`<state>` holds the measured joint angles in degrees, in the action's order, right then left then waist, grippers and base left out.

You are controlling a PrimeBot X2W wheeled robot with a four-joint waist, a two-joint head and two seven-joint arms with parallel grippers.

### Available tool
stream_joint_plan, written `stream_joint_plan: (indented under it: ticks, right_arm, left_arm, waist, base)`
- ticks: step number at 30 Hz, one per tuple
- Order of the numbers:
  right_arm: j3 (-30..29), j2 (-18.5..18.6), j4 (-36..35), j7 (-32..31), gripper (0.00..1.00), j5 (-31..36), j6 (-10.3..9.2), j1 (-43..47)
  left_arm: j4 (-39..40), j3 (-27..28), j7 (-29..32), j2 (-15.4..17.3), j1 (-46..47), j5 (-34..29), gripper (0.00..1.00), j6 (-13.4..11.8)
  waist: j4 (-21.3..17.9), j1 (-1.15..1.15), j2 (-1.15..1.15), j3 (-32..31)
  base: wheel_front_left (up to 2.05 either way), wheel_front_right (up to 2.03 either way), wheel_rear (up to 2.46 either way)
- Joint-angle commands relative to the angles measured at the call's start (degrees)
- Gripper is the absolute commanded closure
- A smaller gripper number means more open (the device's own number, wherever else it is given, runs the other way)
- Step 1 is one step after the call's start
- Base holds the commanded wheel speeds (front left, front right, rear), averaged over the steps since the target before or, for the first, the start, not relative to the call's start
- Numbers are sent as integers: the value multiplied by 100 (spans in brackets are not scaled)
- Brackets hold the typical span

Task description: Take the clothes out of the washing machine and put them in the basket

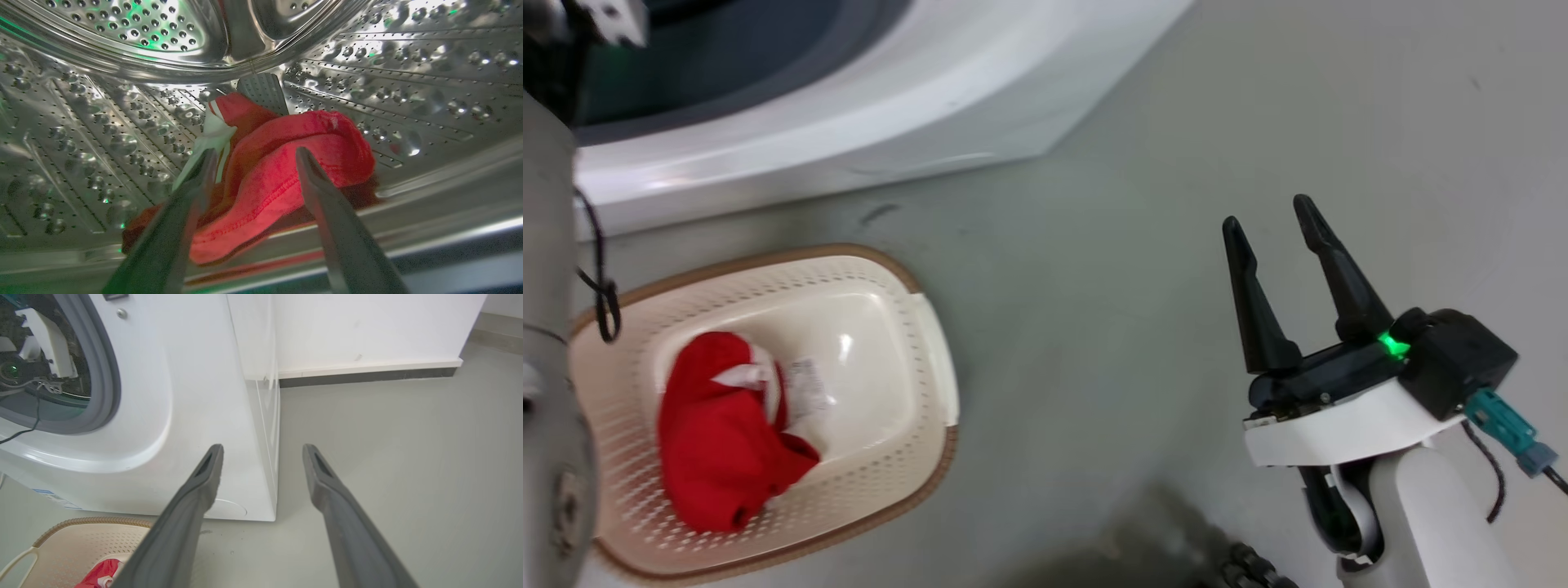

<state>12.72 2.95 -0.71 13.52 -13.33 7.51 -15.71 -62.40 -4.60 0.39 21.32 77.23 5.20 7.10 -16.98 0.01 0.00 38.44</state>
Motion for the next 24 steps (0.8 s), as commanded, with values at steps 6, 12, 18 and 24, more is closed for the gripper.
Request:
stream_joint_plan:
  ticks: [6,12,18,24]
  right_arm:
    - [304,-15,167,138,0,-258,-4,-141]
    - [500,-14,229,169,0,-486,-4,-150]
    - [612,-12,121,169,0,-712,-4,-116]
    - [606,-12,133,170,0,-739,-4,-130]
  left_arm:
    - [-302,-272,908,442,755,-20,0,38]
    - [-385,-702,1957,741,1232,140,0,41]
    - [-502,-1008,3111,1066,1277,383,81,37]
    - [-275,-973,3160,1156,1172,474,100,-104]
  waist:
    - [-673,-1,0,572]
    - [-906,-1,0,783]
    - [-1068,-1,0,852]
    - [-1076,-1,0,771]
  base:
    - [0,0,0]
    - [0,0,0]
    - [0,0,0]
    - [0,0,0]
